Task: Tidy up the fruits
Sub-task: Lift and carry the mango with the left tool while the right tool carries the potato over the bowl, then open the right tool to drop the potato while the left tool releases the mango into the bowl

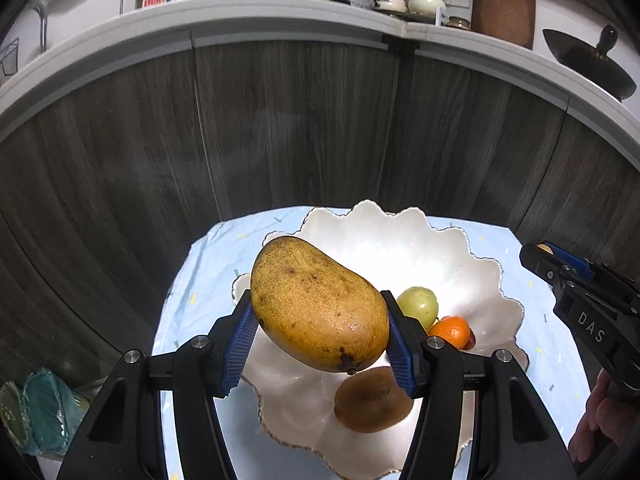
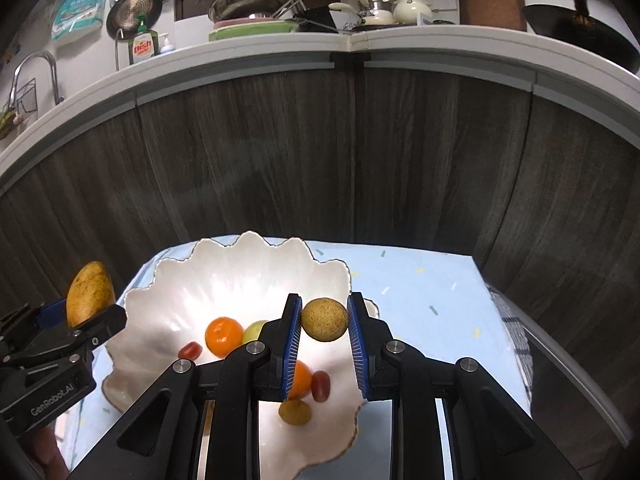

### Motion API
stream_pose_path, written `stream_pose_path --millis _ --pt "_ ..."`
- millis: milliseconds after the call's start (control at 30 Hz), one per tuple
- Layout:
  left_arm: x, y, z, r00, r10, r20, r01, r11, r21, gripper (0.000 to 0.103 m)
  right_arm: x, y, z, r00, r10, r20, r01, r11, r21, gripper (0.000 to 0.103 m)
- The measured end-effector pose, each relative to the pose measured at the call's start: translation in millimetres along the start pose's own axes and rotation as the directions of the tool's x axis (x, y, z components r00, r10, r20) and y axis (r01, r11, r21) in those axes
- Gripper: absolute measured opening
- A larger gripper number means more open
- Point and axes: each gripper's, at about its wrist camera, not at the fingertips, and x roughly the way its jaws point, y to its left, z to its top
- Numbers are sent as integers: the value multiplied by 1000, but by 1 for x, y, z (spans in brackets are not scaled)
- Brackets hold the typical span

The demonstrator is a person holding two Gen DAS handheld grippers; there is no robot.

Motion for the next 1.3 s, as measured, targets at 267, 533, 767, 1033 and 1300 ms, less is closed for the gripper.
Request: stream_pose_path --millis 267,533,767,1033,1300 --pt "29 6 3 998 -16 -60 15 1000 -10 58 27 4 2 999 11 -37 -12 1000 -4 25" --pt "48 4 -1 994 -32 -104 31 999 -8 58 49 5 -2 996 14 -83 -13 1000 9 25" --pt "61 4 -9 984 -45 -174 39 999 -33 59 58 2 -6 991 16 -131 -12 999 33 30" --pt "66 7 -18 974 -46 -223 31 997 -74 83 49 0 -8 993 -21 -117 24 999 28 60" --pt "48 3 -9 980 -48 -191 36 997 -67 91 29 -4 -6 996 -23 -88 27 999 46 69"
